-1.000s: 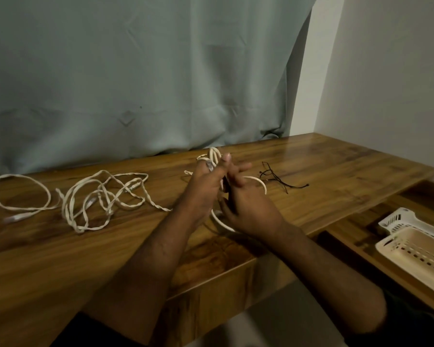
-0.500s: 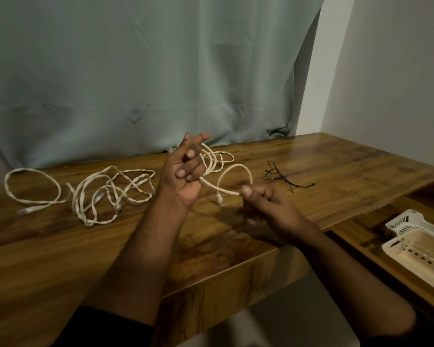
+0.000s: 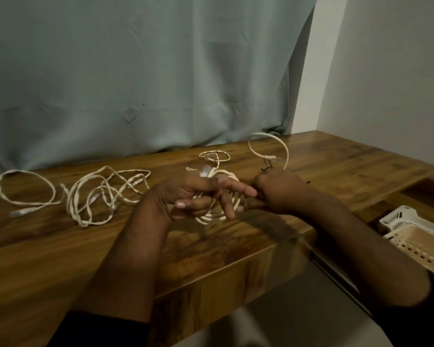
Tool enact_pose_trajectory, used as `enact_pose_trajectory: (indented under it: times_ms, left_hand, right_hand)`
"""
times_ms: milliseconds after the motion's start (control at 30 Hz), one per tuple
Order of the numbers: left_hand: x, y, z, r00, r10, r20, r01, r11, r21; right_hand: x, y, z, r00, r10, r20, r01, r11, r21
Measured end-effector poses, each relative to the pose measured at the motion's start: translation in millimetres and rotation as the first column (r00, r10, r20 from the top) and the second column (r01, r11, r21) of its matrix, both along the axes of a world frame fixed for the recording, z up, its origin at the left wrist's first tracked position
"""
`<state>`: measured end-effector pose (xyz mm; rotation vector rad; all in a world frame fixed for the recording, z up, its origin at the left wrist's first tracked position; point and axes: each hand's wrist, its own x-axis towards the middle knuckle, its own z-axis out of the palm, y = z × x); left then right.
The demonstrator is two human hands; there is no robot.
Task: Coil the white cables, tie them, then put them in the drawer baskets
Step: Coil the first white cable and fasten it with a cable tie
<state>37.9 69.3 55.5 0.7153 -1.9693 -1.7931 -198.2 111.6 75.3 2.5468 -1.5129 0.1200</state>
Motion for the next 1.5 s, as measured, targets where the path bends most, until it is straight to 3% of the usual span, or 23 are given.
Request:
enact_pose_trajectory:
  times_ms: [67,133,200,300,333,367,433,467,500,533,633,733,800,900,967,1067,1133,1200,1267,1333,1367,1433,1500]
  left_hand:
    - [-7.0,8.2,-0.3,0.989,-0.014,0.150,0.010,1.000,0.028]
    - [-13.9,16.3,0.8,0.958,-0.074,0.276,0.058,0.996,0.066]
    - [-18.6,18.4,-1.4,0.955,0.003,0.297,-0.017,0.999,0.042]
    - [-27.4,11.3,-4.0,0.965,0.248,0.085,-0.246,0.969,-0.031]
    - [-32.1,10.0,-5.1,0.940,0.340,0.005,-0.339,0.939,-0.051]
    - [-36.9,9.3,-6.6,0.911,0.406,-0.078,-0.410,0.911,-0.048]
    - [-46.3,9.3,-8.4,0.870,0.434,-0.234,-0.453,0.891,-0.032]
    - [-50.0,10.0,-8.3,0.851,0.422,-0.313,-0.450,0.893,-0.019]
    - [-51.4,8.5,-8.8,0.818,0.418,-0.395,-0.450,0.893,0.012]
    - [-51.0,8.2,-7.5,0.775,0.419,-0.474,-0.443,0.894,0.067]
    - [-43.2,6.6,0.4,0.647,0.415,-0.639,-0.376,0.903,0.206]
    - [-30.8,4.8,4.6,0.492,0.506,-0.708,-0.428,0.849,0.310]
    - [-20.4,3.1,5.9,0.439,0.516,-0.735,-0.397,0.846,0.357]
    - [-5.8,0.3,8.4,0.458,0.386,-0.800,-0.186,0.922,0.339]
    - [-4.0,4.0,5.5,0.600,0.243,-0.762,-0.057,0.963,0.262]
    - [-14.4,14.0,-2.4,0.923,0.013,-0.384,0.030,0.994,0.106]
    - [-22.0,16.6,-6.2,0.994,-0.077,-0.075,0.080,0.996,0.044]
    - [-29.1,16.3,-7.9,0.993,-0.070,0.097,0.066,0.997,0.049]
    - [-35.6,13.5,-10.9,0.991,0.079,0.112,-0.084,0.996,0.041]
    - [-42.4,10.9,-13.7,0.954,0.299,0.025,-0.298,0.954,-0.023]
    - [-45.9,11.1,-14.0,0.919,0.395,-0.023,-0.395,0.916,-0.063]
    - [-55.6,10.6,-15.3,0.853,0.502,-0.141,-0.518,0.847,-0.121]
    - [-64.0,8.4,-17.2,0.782,0.540,-0.312,-0.592,0.799,-0.102]
  right_hand:
    - [-0.5,0.6,10.5,0.979,0.006,-0.206,-0.050,0.976,-0.210]
    - [-7.1,-3.2,17.9,0.972,0.013,-0.234,-0.069,0.970,-0.233]
    - [-16.9,-5.8,26.5,0.992,-0.099,-0.076,0.087,0.985,-0.146]
    - [-27.2,-6.3,24.4,0.974,-0.116,0.194,0.145,0.979,-0.146]
    - [-28.2,-6.0,19.5,0.928,-0.081,0.362,0.122,0.988,-0.092]
    - [-26.0,-2.3,14.8,0.813,-0.067,0.578,0.069,0.997,0.019]
    - [-15.6,6.3,6.9,0.430,-0.124,0.894,-0.139,0.970,0.201]
    - [-8.2,12.1,2.1,0.272,-0.163,0.949,-0.268,0.934,0.237]
    - [1.3,16.7,-4.6,0.181,-0.195,0.964,-0.378,0.891,0.251]
    - [12.3,21.3,-13.3,0.153,-0.203,0.967,-0.466,0.848,0.252]
    - [43.7,29.7,-39.1,0.301,-0.122,0.946,-0.522,0.809,0.270]
    - [55.3,26.5,-46.4,0.526,0.025,0.850,-0.374,0.904,0.205]
    - [49.7,22.5,-41.7,0.696,0.076,0.714,-0.295,0.937,0.188]
    - [30.9,12.7,-38.4,0.922,0.021,0.386,-0.146,0.944,0.296]
    - [18.2,1.4,-35.2,0.970,-0.061,0.236,-0.017,0.949,0.316]
    - [1.9,-19.4,-16.6,0.970,-0.213,0.117,0.161,0.923,0.350]
    - [-4.7,-29.5,2.0,0.973,-0.231,0.027,0.207,0.915,0.347]
    - [-8.1,-33.6,18.6,0.973,-0.232,0.008,0.218,0.923,0.316]
    - [-9.1,-30.2,30.8,0.962,-0.253,0.107,0.212,0.932,0.293]
    - [-8.7,-18.9,35.3,0.907,-0.256,0.334,0.158,0.943,0.292]
    - [-6.9,-12.3,34.2,0.831,-0.250,0.497,0.109,0.949,0.295]
    - [2.6,3.5,26.4,0.583,-0.240,0.776,0.019,0.959,0.282]
    - [20.2,13.3,9.4,0.377,-0.199,0.905,0.013,0.978,0.210]
